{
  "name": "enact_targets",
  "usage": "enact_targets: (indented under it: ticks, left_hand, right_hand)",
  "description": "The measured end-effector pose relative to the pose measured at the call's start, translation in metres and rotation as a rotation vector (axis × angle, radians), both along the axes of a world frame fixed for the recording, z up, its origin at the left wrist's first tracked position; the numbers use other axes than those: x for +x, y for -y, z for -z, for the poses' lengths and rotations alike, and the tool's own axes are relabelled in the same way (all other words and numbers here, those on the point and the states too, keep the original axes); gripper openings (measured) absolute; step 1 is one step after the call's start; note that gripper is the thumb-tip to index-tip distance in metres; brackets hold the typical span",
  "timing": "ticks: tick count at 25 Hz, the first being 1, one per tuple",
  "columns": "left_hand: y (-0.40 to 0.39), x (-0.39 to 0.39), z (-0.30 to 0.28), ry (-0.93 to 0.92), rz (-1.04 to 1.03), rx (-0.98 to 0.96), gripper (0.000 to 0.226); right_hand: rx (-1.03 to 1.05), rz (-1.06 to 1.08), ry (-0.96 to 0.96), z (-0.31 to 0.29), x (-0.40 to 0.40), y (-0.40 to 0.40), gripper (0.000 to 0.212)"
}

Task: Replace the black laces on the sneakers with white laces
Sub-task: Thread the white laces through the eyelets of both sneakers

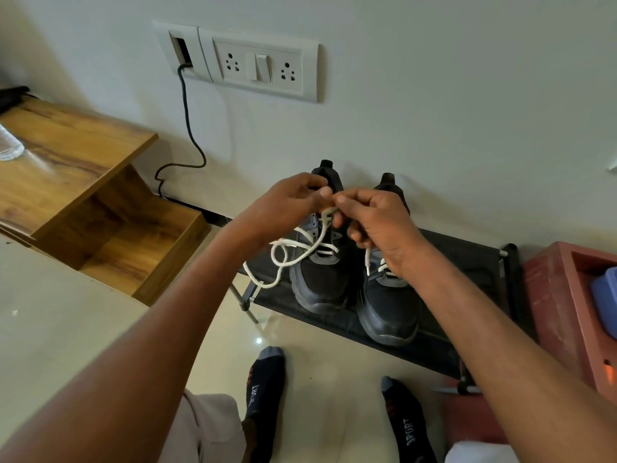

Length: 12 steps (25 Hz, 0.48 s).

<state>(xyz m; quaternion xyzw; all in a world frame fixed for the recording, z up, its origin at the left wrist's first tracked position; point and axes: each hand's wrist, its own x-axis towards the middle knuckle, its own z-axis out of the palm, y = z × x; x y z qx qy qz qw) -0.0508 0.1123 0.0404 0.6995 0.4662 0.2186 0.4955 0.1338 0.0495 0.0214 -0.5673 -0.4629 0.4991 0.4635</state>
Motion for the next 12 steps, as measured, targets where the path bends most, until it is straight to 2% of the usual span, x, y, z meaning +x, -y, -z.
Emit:
enact_targets:
  ticks: [1,3,5,8,9,12]
  left_hand:
    - [0.004,0.002,-0.003,0.076,0.052,-0.074,0.036]
    - [0.009,0.003,-0.004,0.056,0.115,-0.110,0.028]
    - [0.011,-0.001,-0.001,-0.044,-0.007,-0.063,0.022]
    - [0.015,-0.022,0.009,-0.463,-0.281,0.147,0.023]
    - [0.019,-0.030,0.012,-0.537,-0.347,0.174,0.023]
    - [0.027,-0.027,0.019,-0.483,-0.397,0.227,0.019]
  right_hand:
    - [-0.003,0.007,-0.015,0.001,-0.001,-0.001,0.020]
    - [-0.016,0.040,-0.059,0.001,0.003,-0.003,0.018]
    - [-0.027,0.111,-0.074,0.003,0.009,-0.004,0.015]
    - [-0.048,0.184,0.103,0.009,0.017,-0.004,0.013]
    - [-0.067,0.154,0.161,0.010,0.017,-0.005,0.018]
    - [-0.096,-0.002,0.276,0.010,0.013,-0.004,0.022]
